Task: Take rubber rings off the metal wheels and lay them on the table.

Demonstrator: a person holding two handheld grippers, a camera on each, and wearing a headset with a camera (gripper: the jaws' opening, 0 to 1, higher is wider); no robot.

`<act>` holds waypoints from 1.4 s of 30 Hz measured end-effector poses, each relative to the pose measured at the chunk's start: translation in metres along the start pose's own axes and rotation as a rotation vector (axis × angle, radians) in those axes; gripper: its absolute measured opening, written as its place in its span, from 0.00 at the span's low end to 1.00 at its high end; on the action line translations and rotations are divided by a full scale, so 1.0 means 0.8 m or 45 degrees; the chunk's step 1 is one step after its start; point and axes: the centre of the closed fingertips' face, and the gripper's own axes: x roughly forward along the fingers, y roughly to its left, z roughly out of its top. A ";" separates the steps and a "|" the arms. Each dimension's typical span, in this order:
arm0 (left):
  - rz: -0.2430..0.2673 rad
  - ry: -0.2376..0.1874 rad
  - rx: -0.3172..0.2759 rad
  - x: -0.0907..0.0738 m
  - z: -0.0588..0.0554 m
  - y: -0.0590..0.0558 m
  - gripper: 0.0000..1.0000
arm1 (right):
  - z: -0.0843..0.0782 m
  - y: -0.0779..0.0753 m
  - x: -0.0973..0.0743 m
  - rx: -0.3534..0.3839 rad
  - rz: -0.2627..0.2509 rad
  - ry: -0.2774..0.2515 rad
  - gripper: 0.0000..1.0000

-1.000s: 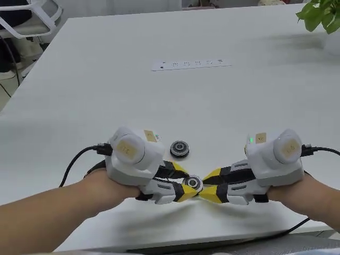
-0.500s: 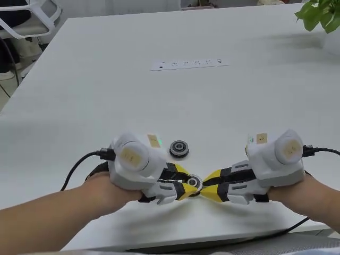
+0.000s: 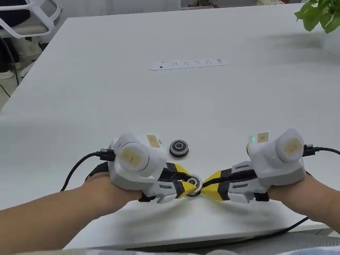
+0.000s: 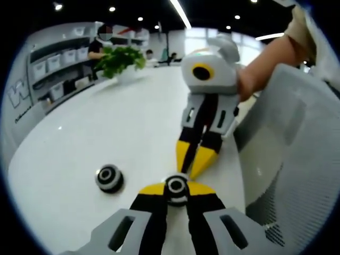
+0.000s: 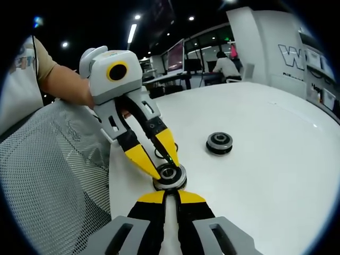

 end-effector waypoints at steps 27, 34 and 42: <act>0.023 0.011 0.038 0.000 0.000 -0.002 0.13 | -0.002 -0.012 -0.004 0.332 -0.022 -0.069 0.00; 0.029 0.015 0.030 0.000 -0.001 -0.001 0.13 | 0.010 -0.017 -0.009 0.470 -0.025 -0.168 0.00; 0.038 0.020 0.032 0.001 0.000 -0.001 0.13 | 0.016 -0.012 -0.009 0.509 -0.006 -0.195 0.00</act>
